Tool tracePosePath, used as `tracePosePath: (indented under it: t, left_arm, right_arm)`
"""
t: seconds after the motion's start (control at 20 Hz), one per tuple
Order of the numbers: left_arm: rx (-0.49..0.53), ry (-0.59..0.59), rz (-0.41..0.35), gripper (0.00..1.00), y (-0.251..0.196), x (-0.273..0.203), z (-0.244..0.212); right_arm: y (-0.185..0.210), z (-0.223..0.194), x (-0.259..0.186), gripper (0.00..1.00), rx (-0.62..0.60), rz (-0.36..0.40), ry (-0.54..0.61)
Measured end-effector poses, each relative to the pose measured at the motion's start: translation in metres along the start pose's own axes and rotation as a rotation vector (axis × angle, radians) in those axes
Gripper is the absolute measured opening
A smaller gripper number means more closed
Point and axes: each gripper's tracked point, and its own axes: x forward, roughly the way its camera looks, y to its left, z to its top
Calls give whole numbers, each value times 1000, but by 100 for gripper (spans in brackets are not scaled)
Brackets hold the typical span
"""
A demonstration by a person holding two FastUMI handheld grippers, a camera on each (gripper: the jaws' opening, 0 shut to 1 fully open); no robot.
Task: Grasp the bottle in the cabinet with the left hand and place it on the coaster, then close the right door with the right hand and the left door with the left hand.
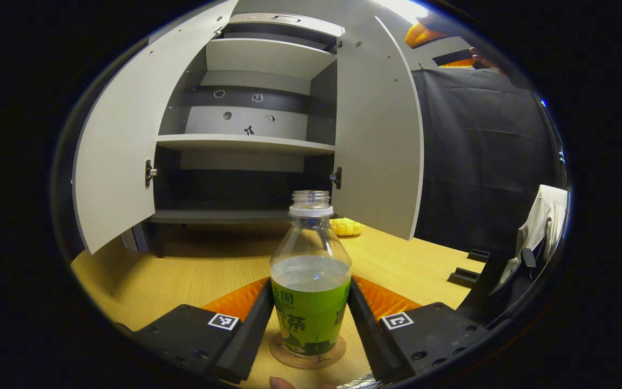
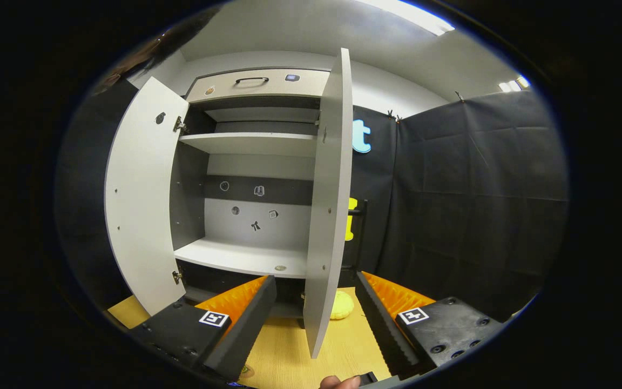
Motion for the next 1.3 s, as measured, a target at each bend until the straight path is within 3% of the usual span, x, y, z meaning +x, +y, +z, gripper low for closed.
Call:
tracePosePath:
  t: [0.2, 0.45, 0.6, 0.75, 1.0, 1.3]
  left_arm:
    - [-20, 27, 10, 92, 3, -7, -4]
    - [-8, 80, 7, 94, 1, -26, -12]
    - [-17, 99, 43, 94, 7, -49, -3]
    - [-34, 84, 68, 94, 10, -68, 31]
    - [-91, -30, 98, 94, 26, -77, 123]
    - [-101, -101, 202, 94, 52, -79, 195]
  right_arm:
    - [0, 0, 0, 98, 13, -3, 0]
    - [-10, -1, 4, 98, 34, -25, 10]
    - [-20, 1, 8, 98, 54, -22, 4]
    - [-34, 6, 15, 98, 102, 0, -8]
    - [-93, 6, 40, 98, 86, -78, -27]
    - [-132, -3, 92, 98, 112, -77, -15]
